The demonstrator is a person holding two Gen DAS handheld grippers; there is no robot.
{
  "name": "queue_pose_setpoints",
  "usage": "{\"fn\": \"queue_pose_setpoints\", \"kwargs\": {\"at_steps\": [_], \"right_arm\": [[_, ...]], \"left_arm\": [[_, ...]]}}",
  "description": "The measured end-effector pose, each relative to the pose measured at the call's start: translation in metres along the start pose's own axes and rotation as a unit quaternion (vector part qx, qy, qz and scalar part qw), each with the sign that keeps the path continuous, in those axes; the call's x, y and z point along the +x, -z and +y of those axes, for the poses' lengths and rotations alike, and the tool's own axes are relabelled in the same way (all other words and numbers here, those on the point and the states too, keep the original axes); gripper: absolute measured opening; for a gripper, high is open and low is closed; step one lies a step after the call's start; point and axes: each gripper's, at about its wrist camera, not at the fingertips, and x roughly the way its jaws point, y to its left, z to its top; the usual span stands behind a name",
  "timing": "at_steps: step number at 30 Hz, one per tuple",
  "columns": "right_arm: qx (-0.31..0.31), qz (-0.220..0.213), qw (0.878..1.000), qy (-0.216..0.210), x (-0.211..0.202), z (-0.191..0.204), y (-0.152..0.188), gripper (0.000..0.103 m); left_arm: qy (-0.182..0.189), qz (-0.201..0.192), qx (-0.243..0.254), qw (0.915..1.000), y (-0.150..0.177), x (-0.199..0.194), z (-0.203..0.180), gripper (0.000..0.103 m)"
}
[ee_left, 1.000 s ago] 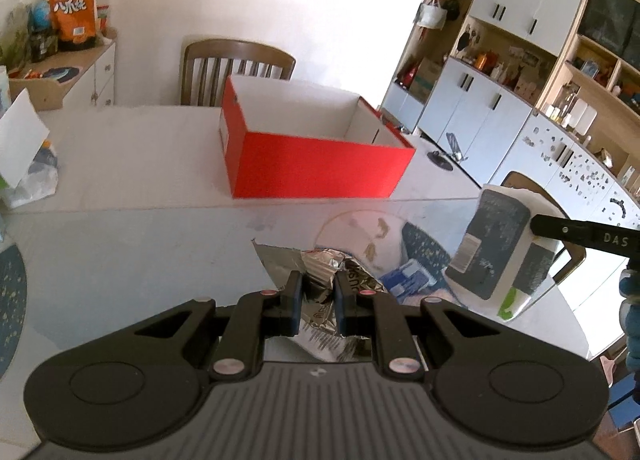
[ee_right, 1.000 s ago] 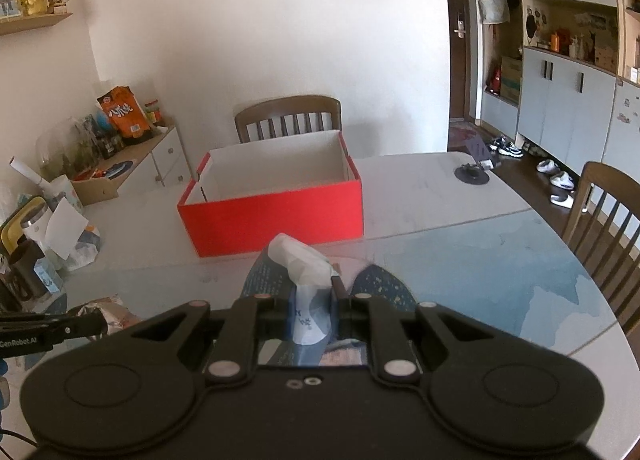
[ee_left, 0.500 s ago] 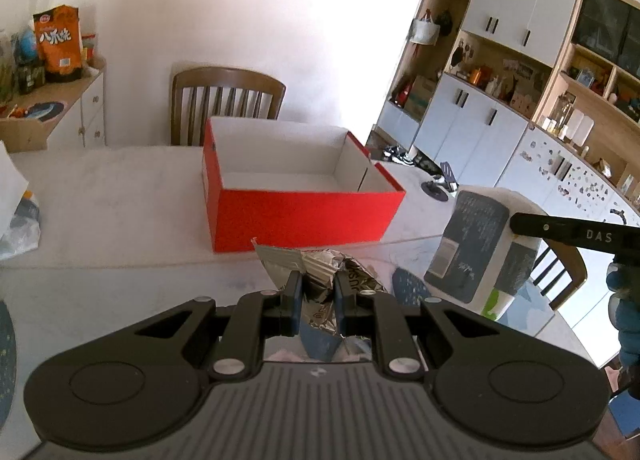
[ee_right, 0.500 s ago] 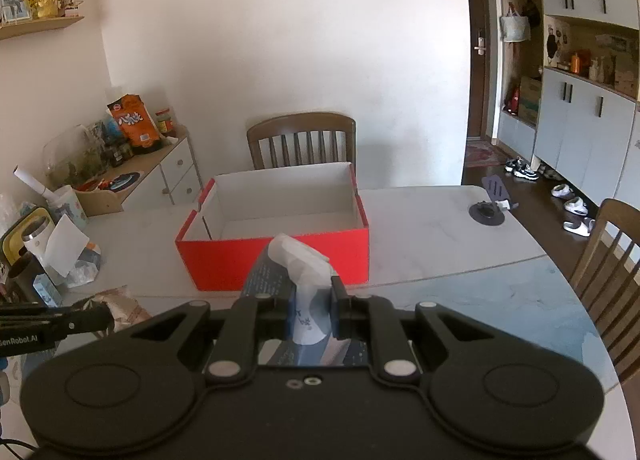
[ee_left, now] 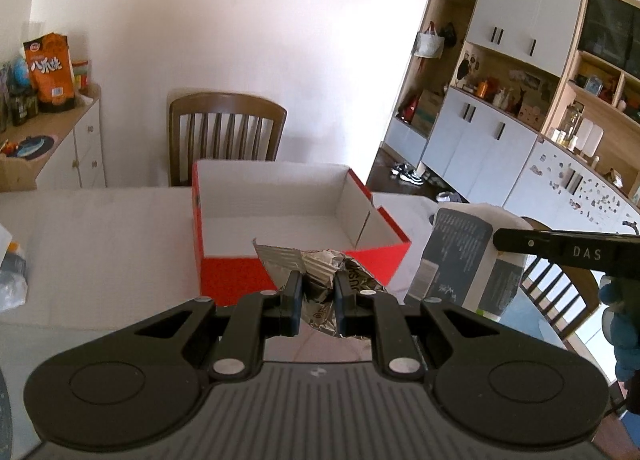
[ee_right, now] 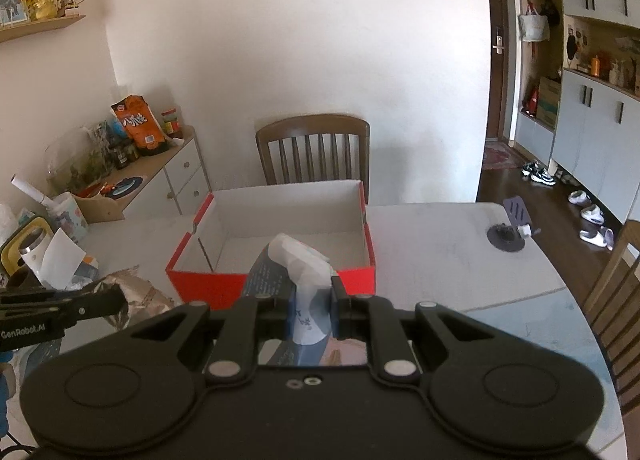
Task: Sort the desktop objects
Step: 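Lift the foil bag and white bottle and carry both toward the red box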
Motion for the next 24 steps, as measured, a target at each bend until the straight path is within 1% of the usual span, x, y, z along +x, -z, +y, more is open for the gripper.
{"fn": "queue_pose_setpoints", "kwargs": {"at_steps": [9, 14, 16, 19, 24], "right_arm": [[-0.024, -0.01, 1.0, -0.009, 0.021, -0.005, -0.027, 0.016], [-0.034, -0.006, 0.999, -0.023, 0.039, -0.005, -0.045, 0.016], [-0.043, -0.011, 0.999, -0.028, 0.046, -0.004, -0.053, 0.016], [-0.051, -0.014, 0.998, -0.032, 0.057, -0.004, -0.063, 0.016], [-0.053, -0.01, 0.998, -0.035, 0.078, -0.007, -0.073, 0.016]], "left_arm": [[-0.019, -0.014, 0.006, 0.9997, -0.029, 0.027, -0.012, 0.015], [-0.03, -0.012, 0.0, 0.9995, -0.04, 0.045, -0.009, 0.015], [-0.035, -0.013, -0.005, 0.9993, -0.044, 0.051, -0.007, 0.015], [-0.041, -0.013, -0.016, 0.9989, -0.052, 0.06, -0.002, 0.015], [-0.057, -0.012, -0.018, 0.9981, -0.063, 0.076, 0.005, 0.015]]}}
